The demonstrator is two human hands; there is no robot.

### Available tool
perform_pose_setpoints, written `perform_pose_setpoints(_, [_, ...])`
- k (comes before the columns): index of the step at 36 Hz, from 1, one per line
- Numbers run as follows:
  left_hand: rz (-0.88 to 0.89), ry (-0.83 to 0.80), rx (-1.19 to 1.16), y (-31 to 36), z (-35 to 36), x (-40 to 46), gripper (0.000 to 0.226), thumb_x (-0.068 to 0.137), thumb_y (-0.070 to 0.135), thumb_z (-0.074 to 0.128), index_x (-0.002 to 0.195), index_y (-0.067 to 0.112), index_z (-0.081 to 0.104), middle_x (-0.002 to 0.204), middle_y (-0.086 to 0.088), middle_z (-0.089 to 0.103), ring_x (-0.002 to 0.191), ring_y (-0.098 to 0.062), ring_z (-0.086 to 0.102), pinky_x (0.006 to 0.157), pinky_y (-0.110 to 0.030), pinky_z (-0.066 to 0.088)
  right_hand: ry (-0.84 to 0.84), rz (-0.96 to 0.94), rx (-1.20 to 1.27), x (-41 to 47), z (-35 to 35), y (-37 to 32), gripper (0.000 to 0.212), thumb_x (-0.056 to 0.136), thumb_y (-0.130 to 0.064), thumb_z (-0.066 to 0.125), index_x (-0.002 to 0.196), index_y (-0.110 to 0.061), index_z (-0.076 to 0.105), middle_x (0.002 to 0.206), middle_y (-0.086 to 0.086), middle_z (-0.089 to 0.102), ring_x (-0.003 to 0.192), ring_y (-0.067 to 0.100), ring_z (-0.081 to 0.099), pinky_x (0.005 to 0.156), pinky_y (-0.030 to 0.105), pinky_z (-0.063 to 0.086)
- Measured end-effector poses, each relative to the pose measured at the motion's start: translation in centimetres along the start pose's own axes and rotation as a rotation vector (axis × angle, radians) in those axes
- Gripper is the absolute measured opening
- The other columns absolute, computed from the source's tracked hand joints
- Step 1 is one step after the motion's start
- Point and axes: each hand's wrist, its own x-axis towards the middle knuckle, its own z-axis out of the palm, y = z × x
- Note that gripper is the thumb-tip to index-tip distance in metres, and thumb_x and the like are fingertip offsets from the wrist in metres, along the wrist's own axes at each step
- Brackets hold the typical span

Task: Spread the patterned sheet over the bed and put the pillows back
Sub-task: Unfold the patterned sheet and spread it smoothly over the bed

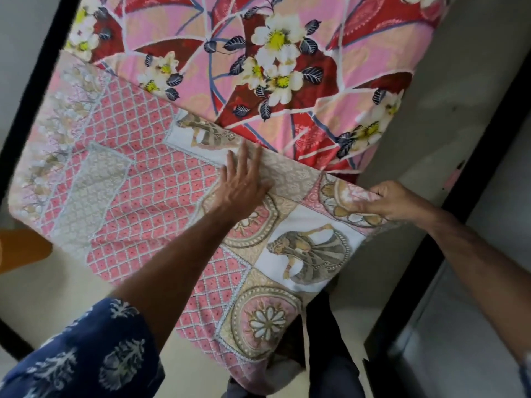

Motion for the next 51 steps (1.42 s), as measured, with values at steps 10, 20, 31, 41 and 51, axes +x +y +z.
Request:
perform_pose_setpoints(10, [0.036,0.068,0.000,0.2,0.2,0.5,0.077,0.102,0.061,0.031,0.161,0.031,-0.009,0.167,-0.013,-0.021,0.152,-0.046,-0.015,0.120,-0.067,0.000,-0.001,-0.083,0.015,0.1,-1.6,1.9,0.058,0.058,-0.056,0.083,0.065,0.000,0.069,0.058,0.002,0.049,0.054,0.013,0.041,0.052,0.027,0.028])
perform_pose_setpoints(20, [0.230,0.103,0.325,-1.3,-5.5,5.8,0.039,0.093,0.030,0.067,0.127,0.014,0.054,0.129,-0.012,0.055,0.121,-0.038,0.050,0.103,-0.058,0.039,-0.038,-0.181,0.065,0.9,-2.7,3.3,0.081,0.049,-0.076,0.085,0.097,-0.012,0.079,0.095,0.014,0.078,0.090,0.031,0.072,0.084,0.041,0.050])
perform_pose_setpoints(31, [0.402,-0.174,0.052,-1.7,-10.1,9.9,0.022,0.090,0.027,0.075,0.103,0.009,0.072,0.099,-0.010,0.074,0.089,-0.026,0.066,0.077,-0.038,0.051,-0.121,-0.198,0.127,0.2,-3.1,2.1,0.075,0.043,-0.080,0.083,0.091,-0.023,0.082,0.094,0.004,0.080,0.092,0.023,0.076,0.088,0.043,0.058])
perform_pose_setpoints(41, [0.441,0.029,0.078,-0.8,-7.9,9.9,0.023,0.083,0.013,0.080,0.092,0.009,0.060,0.095,-0.013,0.070,0.084,-0.030,0.066,0.065,-0.037,0.048,-0.056,-0.150,0.126,1.3,-2.8,3.2,0.067,0.048,-0.080,0.082,0.079,-0.020,0.082,0.077,0.006,0.076,0.064,0.020,0.062,0.062,0.029,0.045])
perform_pose_setpoints(51, [0.283,0.271,0.141,-1.2,-6.0,9.2,0.020,0.086,0.029,0.075,0.094,0.017,0.061,0.104,-0.001,0.072,0.103,-0.029,0.059,0.098,-0.050,0.037,0.003,-0.070,-0.027,2.8,-1.6,2.4,0.023,0.072,-0.042,0.080,0.079,-0.020,0.081,0.048,-0.009,0.056,0.047,0.006,0.035,0.052,0.023,0.025])
